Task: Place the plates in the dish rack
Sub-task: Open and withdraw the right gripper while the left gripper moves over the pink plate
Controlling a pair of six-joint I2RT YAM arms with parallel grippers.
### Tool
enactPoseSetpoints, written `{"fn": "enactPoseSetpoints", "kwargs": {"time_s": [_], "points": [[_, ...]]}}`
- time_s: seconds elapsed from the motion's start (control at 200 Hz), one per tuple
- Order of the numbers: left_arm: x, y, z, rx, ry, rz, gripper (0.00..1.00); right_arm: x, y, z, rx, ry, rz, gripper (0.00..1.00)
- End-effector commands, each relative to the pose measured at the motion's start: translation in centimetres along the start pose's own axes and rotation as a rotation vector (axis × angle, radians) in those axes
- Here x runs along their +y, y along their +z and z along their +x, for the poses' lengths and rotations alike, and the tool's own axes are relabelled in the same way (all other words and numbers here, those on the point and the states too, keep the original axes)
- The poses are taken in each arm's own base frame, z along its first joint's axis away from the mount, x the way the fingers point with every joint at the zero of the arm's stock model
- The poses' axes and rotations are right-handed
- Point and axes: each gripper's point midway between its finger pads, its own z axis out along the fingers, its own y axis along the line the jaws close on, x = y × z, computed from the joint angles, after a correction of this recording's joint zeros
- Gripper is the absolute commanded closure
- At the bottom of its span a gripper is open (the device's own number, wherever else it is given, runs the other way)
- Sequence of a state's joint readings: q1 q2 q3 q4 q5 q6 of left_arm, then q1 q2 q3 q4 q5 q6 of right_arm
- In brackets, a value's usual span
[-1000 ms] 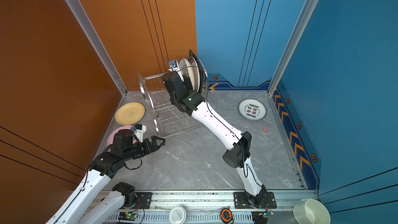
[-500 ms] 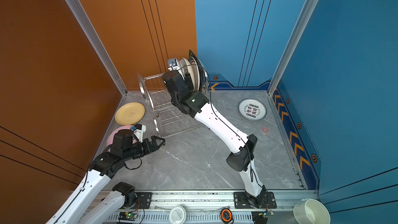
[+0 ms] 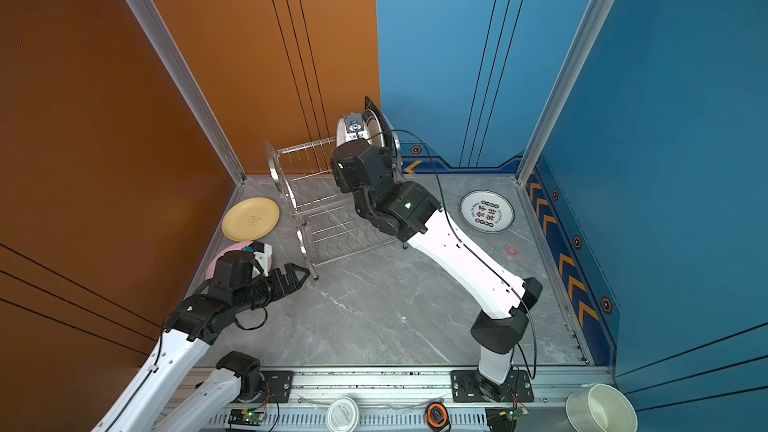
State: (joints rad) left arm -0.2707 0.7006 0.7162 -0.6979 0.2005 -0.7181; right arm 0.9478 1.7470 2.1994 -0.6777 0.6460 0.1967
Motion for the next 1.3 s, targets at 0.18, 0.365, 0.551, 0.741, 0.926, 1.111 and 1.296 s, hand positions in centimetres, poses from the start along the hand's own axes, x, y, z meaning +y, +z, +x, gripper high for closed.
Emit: {"fn": "enactPoseSetpoints", "kwargs": {"time_s": [0.18,0.365,0.551,0.741,0.926,1.111,1.296], "points": [[5.3,-2.6,-1.9,-0.031,-0.014,-0.291,0.02,-3.6,-4.3,4.1,0.123,0.184,-0.085,0.22],[7.7,-2.9,-4.0,-0.035,-0.066,-0.379,0.02,-6.7,-5.3,8.4,0.219,0.285,-0.091,0.2],[10.5,-2.3,-6.8,-0.023,-0.069,-0.492,0.02,-10.8,-5.6,12.8,0.31,0.395,-0.074,0.17],[13.7,-2.2,-11.5,-0.051,-0.093,-0.566,0.01,-13.9,-5.6,17.4,0.415,0.515,-0.074,0.15],[16.5,-1.1,-16.2,-0.054,-0.098,-0.605,0.23,-15.0,-4.6,20.6,0.489,0.578,-0.087,0.15],[20.3,0.5,-20.0,-0.032,-0.118,-0.674,0.3,-15.4,-3.3,22.0,0.535,0.612,-0.117,0.15],[23.6,2.7,-22.6,-0.027,-0.142,-0.712,0.33,-15.7,-2.2,22.0,0.552,0.654,-0.154,0.14]]}}
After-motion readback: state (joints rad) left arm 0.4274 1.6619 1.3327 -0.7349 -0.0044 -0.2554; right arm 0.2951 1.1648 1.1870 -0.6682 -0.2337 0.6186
